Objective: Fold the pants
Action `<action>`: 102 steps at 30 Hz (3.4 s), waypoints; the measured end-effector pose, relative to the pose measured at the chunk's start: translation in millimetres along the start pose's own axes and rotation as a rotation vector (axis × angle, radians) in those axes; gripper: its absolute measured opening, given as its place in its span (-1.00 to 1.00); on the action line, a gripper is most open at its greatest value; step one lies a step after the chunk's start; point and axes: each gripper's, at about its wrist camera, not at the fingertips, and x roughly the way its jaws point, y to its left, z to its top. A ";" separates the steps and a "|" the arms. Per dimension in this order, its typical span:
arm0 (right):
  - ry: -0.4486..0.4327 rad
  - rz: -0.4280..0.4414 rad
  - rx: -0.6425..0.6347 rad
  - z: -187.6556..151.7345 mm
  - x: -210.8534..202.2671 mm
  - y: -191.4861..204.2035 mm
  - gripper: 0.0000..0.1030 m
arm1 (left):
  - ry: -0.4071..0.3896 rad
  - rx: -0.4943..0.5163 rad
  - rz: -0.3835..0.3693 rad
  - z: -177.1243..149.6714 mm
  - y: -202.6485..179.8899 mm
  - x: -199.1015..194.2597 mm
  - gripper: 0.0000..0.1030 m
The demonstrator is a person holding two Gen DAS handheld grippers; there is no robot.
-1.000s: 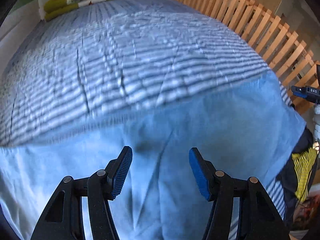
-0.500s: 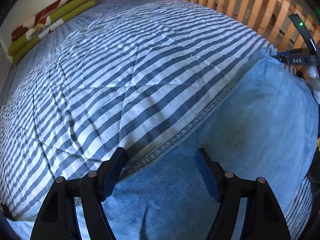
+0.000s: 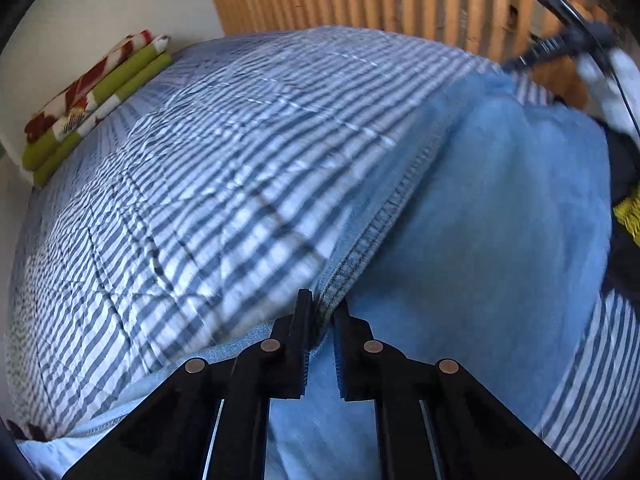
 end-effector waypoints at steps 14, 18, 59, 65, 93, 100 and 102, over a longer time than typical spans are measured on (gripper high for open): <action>-0.029 0.105 0.046 20.5 16.4 -4.6 -0.10 | 0.045 -0.071 -0.012 18.1 25.8 13.0 -0.81; -0.006 0.046 0.015 25.5 34.8 7.9 -0.39 | 0.099 -0.210 0.001 33.1 60.4 35.1 -0.62; 0.001 0.100 0.140 -16.9 -123.8 20.3 -0.86 | 0.050 0.069 -0.302 9.7 -147.1 -21.2 -0.12; 0.054 0.174 0.323 -45.0 -99.0 -48.7 -0.79 | 0.064 0.003 -0.319 18.2 -145.4 -12.1 -0.22; 0.042 -0.061 0.052 -83.0 -119.0 -63.4 -0.11 | -0.093 -0.023 -0.376 98.1 -112.1 -27.3 0.17; 0.053 0.103 0.077 3.9 -37.3 -31.5 0.21 | -0.017 -0.144 -0.127 90.6 3.6 9.6 0.22; 0.078 0.084 0.099 14.1 -4.4 -29.3 0.21 | 0.036 -0.170 -0.107 80.1 34.1 26.7 0.29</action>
